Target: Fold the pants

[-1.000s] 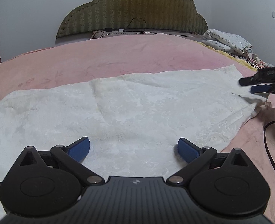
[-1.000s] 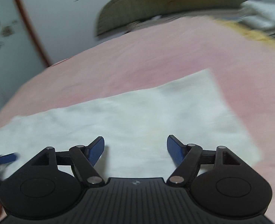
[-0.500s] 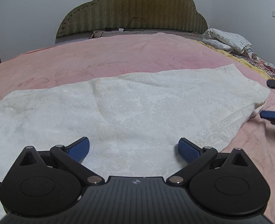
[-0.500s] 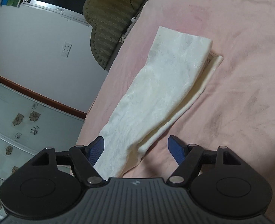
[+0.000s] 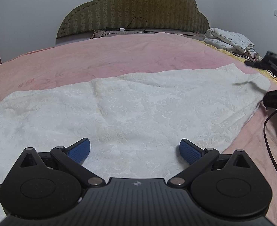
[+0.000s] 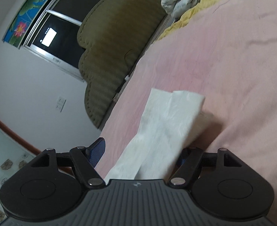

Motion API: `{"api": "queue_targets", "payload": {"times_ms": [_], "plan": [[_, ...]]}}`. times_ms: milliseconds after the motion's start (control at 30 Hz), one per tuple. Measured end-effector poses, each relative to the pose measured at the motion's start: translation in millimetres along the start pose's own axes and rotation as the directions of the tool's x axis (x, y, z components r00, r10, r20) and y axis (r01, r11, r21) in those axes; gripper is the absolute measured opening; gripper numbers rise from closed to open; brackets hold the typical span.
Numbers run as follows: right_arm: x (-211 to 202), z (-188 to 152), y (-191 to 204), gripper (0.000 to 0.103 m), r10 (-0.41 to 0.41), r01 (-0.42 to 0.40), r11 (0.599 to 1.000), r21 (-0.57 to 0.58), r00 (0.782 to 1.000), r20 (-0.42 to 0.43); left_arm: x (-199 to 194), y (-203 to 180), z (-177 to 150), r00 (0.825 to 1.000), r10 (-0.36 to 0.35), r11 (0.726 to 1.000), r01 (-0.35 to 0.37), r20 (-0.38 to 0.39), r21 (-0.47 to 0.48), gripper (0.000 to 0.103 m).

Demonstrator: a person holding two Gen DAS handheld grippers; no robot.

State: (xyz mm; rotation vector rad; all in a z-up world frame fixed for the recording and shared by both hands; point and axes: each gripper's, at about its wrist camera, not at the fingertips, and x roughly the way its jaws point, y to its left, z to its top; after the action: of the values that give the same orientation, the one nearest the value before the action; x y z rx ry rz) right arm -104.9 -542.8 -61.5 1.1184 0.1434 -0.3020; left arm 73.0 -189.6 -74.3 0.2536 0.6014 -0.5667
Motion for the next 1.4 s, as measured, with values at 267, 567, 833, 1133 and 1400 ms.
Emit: {"api": "queue_targets", "payload": {"times_ms": [267, 567, 833, 1133, 1400], "plan": [[12, 6, 5, 0.013, -0.082, 0.081, 0.994, -0.072, 0.997, -0.008, -2, 7, 1, 1.0, -0.017, 0.999, 0.018, 0.018, -0.046, 0.1], [-10, -68, 133, 0.013, -0.072, 0.093, 0.513, -0.854, 0.995, 0.066, -4, 55, 19, 0.974, -0.212, 0.884, 0.226, 0.079, -0.409, 0.099], [15, -190, 154, 0.012, -0.144, -0.053, -0.059, -0.997, 0.989, -0.044, 33, 85, 24, 0.848, -0.507, 0.517, 0.444, 0.156, -0.732, 0.101], [-2, -196, 151, 0.012, -0.091, -0.032, -0.06, -0.998, 0.995, -0.026, 77, 56, 40, 0.77, -0.62, 0.391, 0.467, 0.148, -0.794, 0.102], [-23, -216, 155, 0.013, -0.083, -0.129, -0.115, -0.985, 0.989, -0.12, 73, 59, 56, 0.87, -0.491, 0.616, 0.381, 0.043, -0.69, 0.015]]}}
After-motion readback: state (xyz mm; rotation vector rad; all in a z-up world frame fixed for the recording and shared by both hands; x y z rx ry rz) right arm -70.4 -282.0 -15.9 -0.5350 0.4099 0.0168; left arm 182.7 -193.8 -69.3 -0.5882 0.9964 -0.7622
